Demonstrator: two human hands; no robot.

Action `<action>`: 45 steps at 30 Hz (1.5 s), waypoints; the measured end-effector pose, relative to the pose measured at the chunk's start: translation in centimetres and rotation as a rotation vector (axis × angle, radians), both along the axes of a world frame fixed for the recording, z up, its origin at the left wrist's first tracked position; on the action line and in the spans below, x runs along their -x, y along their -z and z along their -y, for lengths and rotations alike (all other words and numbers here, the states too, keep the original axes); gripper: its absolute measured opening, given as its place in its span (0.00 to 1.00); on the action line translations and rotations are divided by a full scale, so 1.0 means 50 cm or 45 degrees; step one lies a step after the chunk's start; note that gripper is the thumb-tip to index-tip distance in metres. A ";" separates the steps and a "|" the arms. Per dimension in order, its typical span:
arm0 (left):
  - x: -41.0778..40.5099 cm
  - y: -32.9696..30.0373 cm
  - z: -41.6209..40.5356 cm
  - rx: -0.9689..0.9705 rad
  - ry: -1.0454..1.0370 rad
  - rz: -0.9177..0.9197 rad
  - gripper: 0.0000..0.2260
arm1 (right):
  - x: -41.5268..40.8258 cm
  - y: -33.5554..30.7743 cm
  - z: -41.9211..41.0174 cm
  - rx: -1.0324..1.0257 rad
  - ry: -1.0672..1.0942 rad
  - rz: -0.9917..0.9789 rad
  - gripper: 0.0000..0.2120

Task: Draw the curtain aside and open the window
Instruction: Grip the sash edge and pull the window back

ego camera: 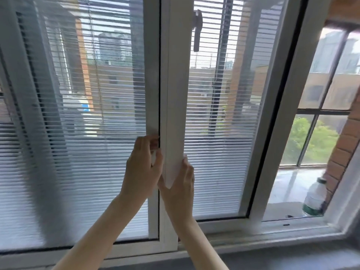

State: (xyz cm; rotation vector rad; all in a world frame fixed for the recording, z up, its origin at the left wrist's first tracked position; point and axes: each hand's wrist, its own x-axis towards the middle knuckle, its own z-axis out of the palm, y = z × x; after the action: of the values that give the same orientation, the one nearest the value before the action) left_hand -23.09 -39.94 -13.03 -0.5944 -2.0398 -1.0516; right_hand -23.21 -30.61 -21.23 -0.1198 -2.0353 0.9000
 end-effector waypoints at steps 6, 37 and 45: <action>0.007 0.000 -0.006 -0.091 -0.025 0.003 0.09 | -0.003 0.005 0.005 -0.012 0.031 0.008 0.42; 0.035 -0.079 -0.016 0.305 -0.330 -0.190 0.17 | 0.006 0.001 0.002 0.016 0.110 0.115 0.40; 0.041 -0.090 -0.040 0.337 -0.457 -0.197 0.19 | 0.007 0.003 -0.006 0.018 0.105 0.090 0.39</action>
State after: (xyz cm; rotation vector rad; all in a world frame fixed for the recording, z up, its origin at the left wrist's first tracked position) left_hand -25.15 -37.96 -8.52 -0.4041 -2.0631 -0.5156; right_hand -23.56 -30.33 -21.37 -0.2447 -2.0740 0.8701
